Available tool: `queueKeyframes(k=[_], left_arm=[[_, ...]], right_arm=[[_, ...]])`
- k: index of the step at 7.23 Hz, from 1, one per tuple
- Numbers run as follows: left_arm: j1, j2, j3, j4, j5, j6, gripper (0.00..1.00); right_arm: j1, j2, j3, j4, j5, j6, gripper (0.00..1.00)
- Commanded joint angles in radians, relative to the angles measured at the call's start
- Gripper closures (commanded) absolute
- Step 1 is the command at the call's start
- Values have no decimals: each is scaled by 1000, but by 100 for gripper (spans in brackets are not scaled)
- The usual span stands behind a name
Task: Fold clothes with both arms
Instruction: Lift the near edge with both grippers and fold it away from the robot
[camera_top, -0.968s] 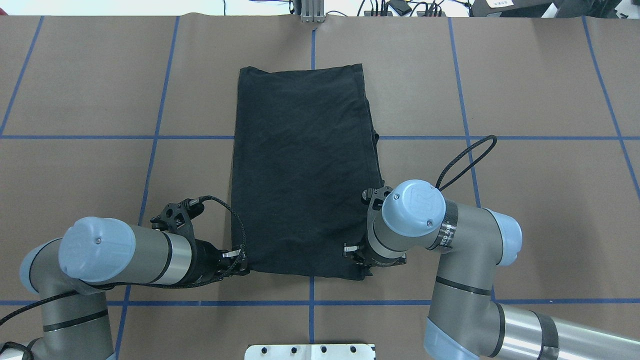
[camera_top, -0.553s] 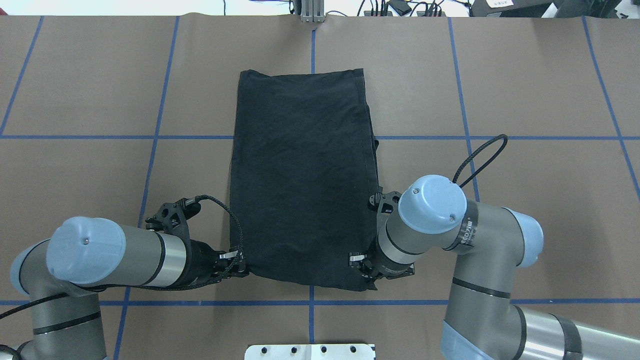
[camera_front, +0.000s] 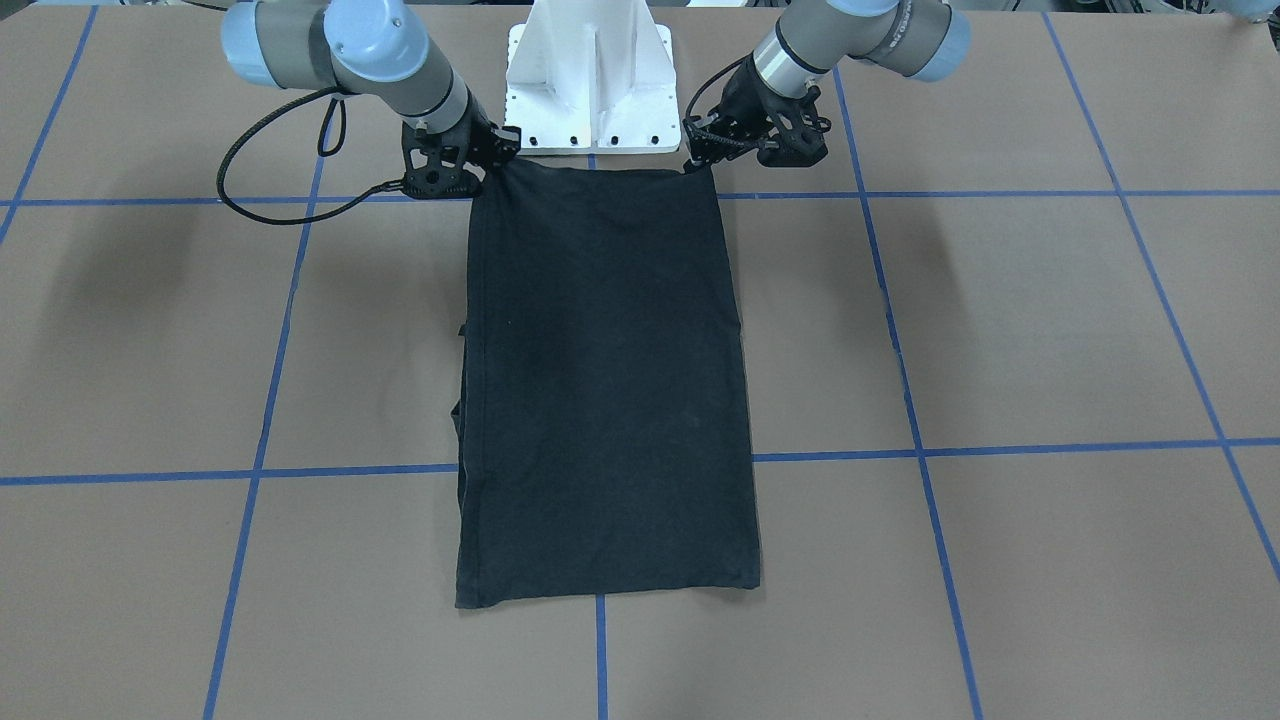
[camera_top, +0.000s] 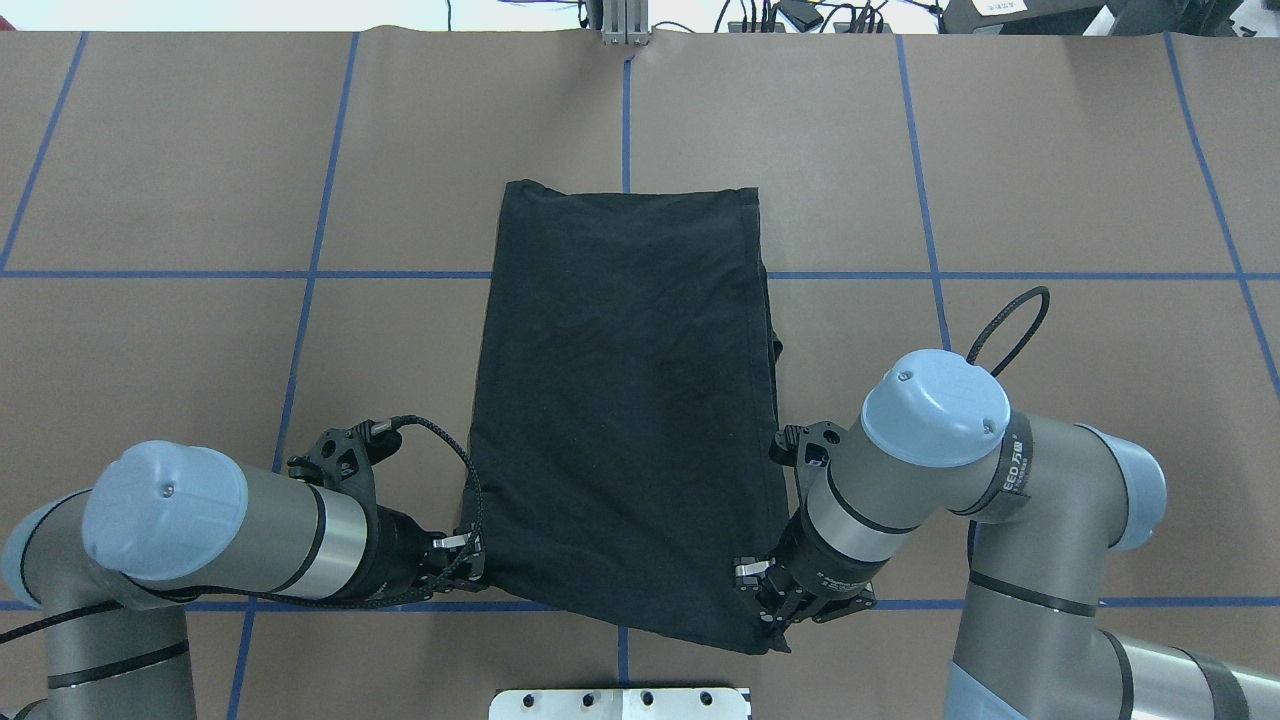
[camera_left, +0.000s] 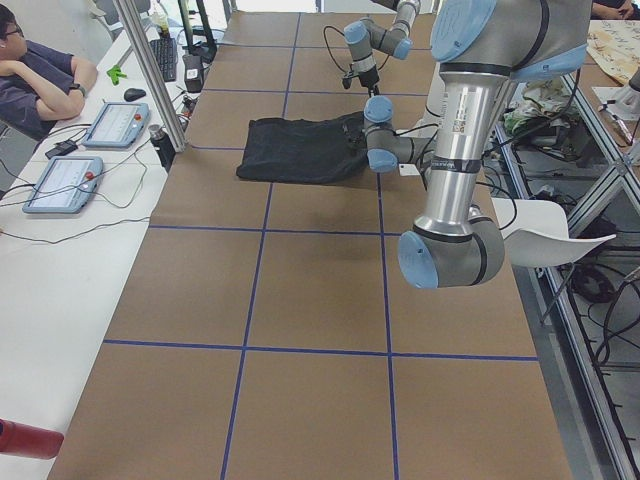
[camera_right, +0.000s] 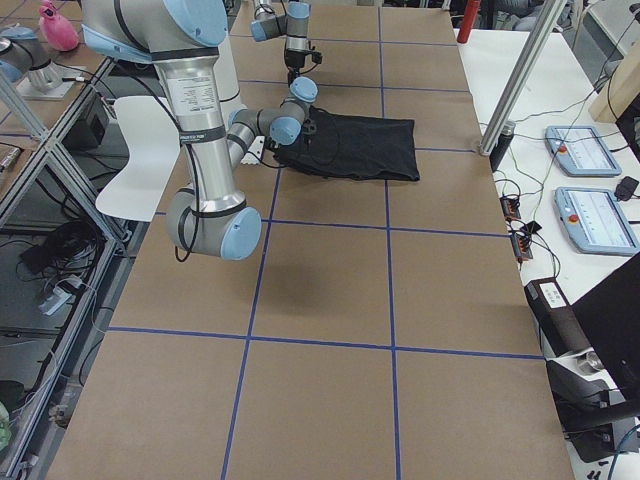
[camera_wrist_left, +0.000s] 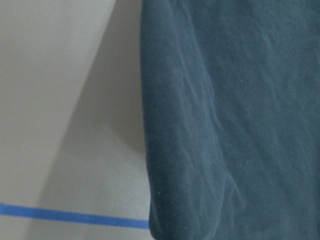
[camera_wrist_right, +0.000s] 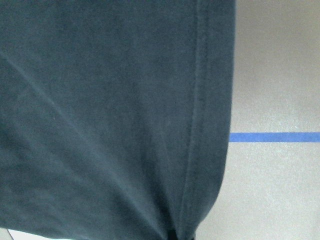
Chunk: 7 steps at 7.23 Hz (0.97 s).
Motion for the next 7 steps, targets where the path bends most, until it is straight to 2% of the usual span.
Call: queueKeyframes(k=[1, 3, 4, 7], left_arm=[[58, 17, -18, 1, -4, 0, 100], [46, 22, -124, 18, -101, -3, 100], [20, 7, -169, 92, -121, -3, 100], [-96, -75, -109, 112, -124, 11, 100]], right_arm=[[1, -35, 25, 1, 38, -1, 100], [56, -24, 22, 0, 85, -1, 100], [103, -18, 19, 0, 123, -3, 100], [250, 28, 2, 0, 182, -10, 100]])
